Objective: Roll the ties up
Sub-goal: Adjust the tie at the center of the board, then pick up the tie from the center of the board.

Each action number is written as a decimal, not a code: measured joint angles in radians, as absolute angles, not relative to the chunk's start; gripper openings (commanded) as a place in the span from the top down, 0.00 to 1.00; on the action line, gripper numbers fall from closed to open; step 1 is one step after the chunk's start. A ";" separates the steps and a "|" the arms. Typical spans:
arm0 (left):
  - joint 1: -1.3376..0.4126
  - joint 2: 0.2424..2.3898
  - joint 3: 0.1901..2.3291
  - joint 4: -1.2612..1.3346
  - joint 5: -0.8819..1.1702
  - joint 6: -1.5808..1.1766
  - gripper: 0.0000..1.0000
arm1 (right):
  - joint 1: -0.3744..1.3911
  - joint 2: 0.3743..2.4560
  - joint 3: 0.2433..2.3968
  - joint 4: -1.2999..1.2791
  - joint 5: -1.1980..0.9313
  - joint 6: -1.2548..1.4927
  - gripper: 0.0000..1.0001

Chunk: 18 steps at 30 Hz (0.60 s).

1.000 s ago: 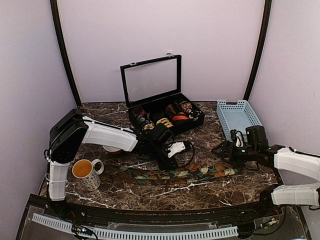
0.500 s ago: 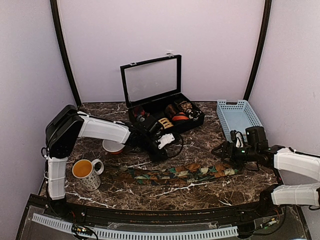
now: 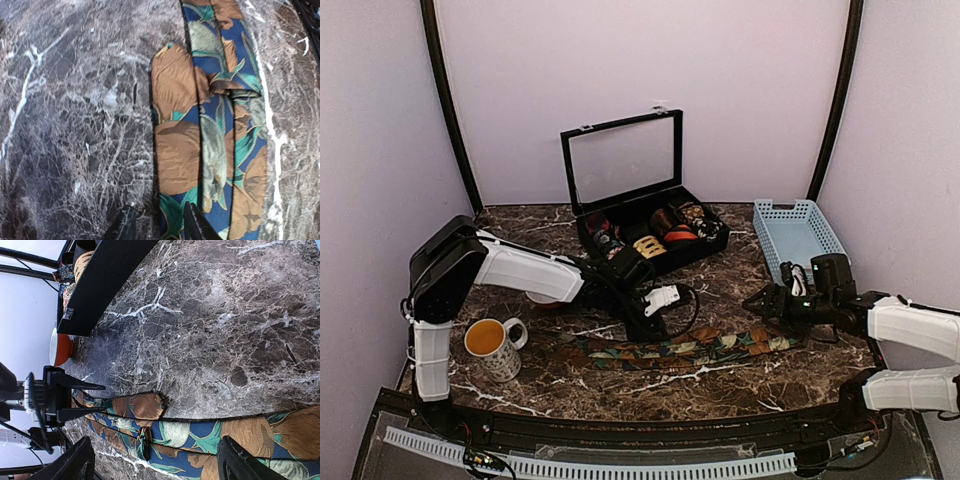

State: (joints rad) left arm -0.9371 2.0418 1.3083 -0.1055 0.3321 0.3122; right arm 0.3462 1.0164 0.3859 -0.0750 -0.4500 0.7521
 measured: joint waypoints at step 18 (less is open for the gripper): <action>-0.883 2.066 1.334 -0.123 0.203 0.391 0.64 | 0.346 1.016 0.374 -0.076 -0.450 0.741 0.16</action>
State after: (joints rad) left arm -0.8825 2.0663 1.3342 -0.1226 0.2031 0.3908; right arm 0.3462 1.0157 0.3737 -0.0757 -0.4500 0.7414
